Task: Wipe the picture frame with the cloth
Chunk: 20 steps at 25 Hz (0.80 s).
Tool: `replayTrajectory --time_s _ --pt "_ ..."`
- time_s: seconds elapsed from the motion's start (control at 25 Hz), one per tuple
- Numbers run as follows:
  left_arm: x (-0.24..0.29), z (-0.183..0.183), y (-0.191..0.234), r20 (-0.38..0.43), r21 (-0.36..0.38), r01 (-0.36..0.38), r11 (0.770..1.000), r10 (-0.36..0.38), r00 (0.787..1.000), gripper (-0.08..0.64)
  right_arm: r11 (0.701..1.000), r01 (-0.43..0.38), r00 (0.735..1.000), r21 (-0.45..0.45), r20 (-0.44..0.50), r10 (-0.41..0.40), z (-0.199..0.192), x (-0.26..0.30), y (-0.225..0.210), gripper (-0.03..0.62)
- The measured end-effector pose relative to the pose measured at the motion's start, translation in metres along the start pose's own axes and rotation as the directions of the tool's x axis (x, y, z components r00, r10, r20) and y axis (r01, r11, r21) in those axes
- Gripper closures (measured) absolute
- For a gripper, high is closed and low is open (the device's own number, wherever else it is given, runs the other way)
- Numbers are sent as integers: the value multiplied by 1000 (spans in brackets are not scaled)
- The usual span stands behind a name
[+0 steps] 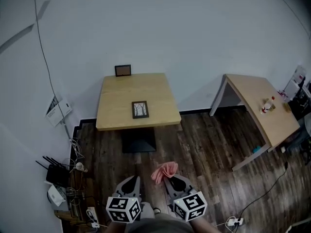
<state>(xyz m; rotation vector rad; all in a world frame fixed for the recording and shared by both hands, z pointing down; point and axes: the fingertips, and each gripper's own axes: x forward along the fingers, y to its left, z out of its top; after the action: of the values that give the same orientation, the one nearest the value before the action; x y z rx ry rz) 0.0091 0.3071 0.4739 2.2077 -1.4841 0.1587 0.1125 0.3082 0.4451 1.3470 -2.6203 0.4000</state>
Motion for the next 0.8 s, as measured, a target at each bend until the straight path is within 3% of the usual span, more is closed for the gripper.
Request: replayTrajectory --time_s 0.4,0.8 --pt "11 -1 10 -18 -40 -31 999 31 999 554 997 -11 1000 81 18 10 -3 6 -13 578" --pt "56 14 28 -21 -75 -47 996 45 999 554 996 -17 1000 82 -15 18 2 42 -45 578"
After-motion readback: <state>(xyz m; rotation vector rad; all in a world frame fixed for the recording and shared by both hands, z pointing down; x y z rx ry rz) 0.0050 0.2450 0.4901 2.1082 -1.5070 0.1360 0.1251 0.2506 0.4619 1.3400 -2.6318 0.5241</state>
